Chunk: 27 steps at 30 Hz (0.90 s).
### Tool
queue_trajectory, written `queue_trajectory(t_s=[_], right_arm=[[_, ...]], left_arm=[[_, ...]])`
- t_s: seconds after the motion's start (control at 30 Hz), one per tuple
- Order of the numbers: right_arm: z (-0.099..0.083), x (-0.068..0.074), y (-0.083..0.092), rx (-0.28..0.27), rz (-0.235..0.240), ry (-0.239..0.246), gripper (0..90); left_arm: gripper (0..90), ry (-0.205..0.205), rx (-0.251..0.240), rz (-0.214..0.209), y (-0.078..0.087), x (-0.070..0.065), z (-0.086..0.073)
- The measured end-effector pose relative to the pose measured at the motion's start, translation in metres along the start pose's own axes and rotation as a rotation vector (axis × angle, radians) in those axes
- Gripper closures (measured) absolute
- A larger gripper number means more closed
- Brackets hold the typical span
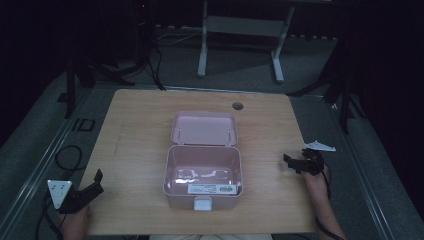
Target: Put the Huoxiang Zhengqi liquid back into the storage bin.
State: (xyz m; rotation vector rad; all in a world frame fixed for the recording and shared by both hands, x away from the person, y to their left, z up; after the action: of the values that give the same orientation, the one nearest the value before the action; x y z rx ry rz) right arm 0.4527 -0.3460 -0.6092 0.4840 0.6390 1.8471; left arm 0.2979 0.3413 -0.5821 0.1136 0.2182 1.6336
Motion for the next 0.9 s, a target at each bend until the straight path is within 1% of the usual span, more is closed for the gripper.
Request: queue_trajectory(t_s=[0.13, 0.33, 0.4, 0.6, 0.77, 0.9], right_arm=[[-0.004, -0.003, 0.004, -0.014, -0.034, -0.005, 11.9], [-0.004, 0.0, 0.008, -0.033, -0.031, -0.002, 12.0], [-0.003, -0.001, 0.009, -0.039, -0.044, 0.008, 12.0], [-0.006, -0.003, 0.018, -0.055, -0.062, 0.009, 12.0], [-0.01, -0.008, 0.019, -0.065, -0.092, -0.02, 12.0], [-0.01, -0.008, 0.018, -0.068, -0.095, -0.017, 12.0]], left_arm=[[2.8, 0.001, -0.001, -0.001, 0.0, 0.0, 0.0], [2.7, 0.0, -0.003, -0.001, 0.0, 0.0, 0.0], [2.7, 0.001, -0.002, -0.001, 0.0, 0.0, 0.0], [2.7, 0.001, -0.005, -0.004, 0.0, 0.0, 0.0], [2.7, -0.003, -0.004, -0.005, 0.0, -0.001, 0.0], [2.7, 0.001, -0.008, -0.005, 0.0, -0.001, 0.0]])
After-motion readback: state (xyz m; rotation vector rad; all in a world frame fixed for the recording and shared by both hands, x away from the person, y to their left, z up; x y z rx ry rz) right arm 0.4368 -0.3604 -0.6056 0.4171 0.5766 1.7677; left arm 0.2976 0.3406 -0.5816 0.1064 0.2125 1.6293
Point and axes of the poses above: each handheld gripper's, and its own axes: y roughly backward along the jaws, z roughly out of its top, x roughly to its left, the point moved 9 cm from there along -y, roughly forward along the jaws
